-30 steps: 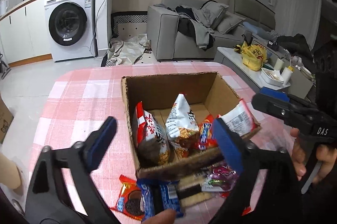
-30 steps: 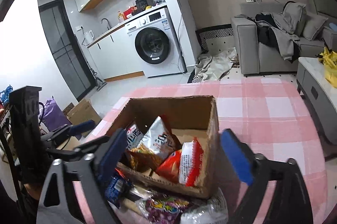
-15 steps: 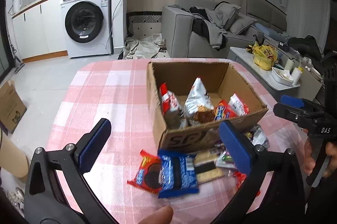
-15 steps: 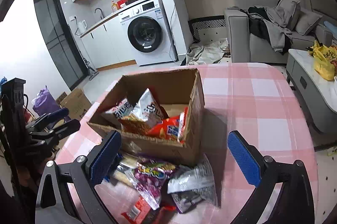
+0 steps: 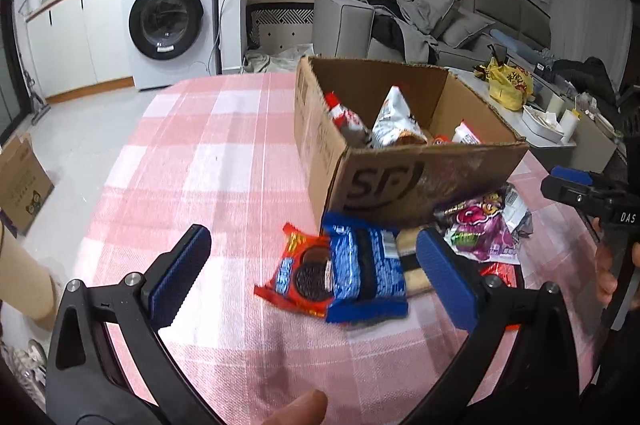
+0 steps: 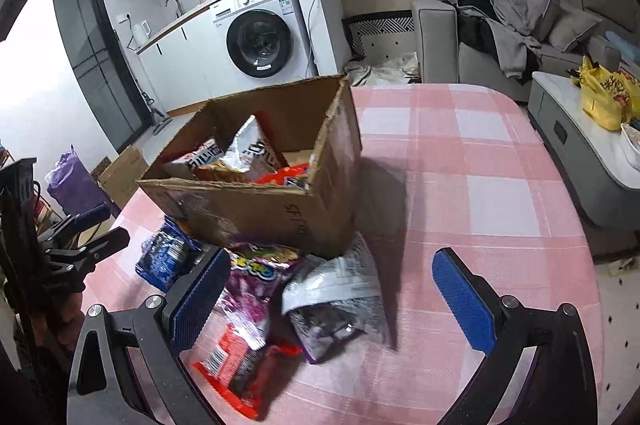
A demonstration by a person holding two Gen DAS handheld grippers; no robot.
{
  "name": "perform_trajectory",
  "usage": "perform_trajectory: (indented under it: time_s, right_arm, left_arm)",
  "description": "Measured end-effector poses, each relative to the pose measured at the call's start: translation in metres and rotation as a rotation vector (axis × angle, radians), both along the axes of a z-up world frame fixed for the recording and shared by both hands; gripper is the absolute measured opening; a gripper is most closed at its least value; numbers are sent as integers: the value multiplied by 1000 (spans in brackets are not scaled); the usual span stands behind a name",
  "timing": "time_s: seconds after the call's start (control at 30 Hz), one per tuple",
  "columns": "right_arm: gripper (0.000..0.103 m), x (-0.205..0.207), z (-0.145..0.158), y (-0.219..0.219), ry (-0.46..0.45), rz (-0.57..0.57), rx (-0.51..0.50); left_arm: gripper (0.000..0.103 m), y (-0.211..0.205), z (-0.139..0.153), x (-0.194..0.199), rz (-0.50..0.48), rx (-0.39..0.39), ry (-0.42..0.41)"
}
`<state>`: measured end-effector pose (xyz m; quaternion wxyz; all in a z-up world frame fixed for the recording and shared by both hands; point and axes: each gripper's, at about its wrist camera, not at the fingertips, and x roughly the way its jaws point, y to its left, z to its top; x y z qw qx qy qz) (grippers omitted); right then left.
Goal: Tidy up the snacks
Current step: 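Move right tool to the silver-white bag beside the box and grasp it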
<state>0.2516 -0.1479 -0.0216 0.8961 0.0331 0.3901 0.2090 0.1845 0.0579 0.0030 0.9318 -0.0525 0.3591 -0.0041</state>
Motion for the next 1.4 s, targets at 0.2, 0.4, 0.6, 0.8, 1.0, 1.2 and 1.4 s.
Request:
perform_trajectory:
  time_s: [0.2,0.4,0.6,0.8,1.0,1.2,1.4]
  right_arm:
    - [103,5,-7,-10,36,8,-42]
    - [103,13,-27,-13,99,7,-96]
    - [103,17,-48,-4,139,41,-132]
    - [103,15,-60,11,139,88,-165]
    - [103,20,-66,17,134,75,-157]
    - [102,26,-64,6,131,37,-160]
    - [97,29,-65,8,122,48,-148]
  left_arm:
    - [102,-6,-7,2,-7,23,20]
    - [102,-11,-16,5,-14,26,43]
    - [102,-16,-24,7,-20,35,62]
    - [102,-21,-31,10,-32,36,76]
    - [102,-24,-36,12,-39,37,84]
    - [102,-24,-39,13,-39,41,89]
    - [102,-24,-42,13,-43,37,96]
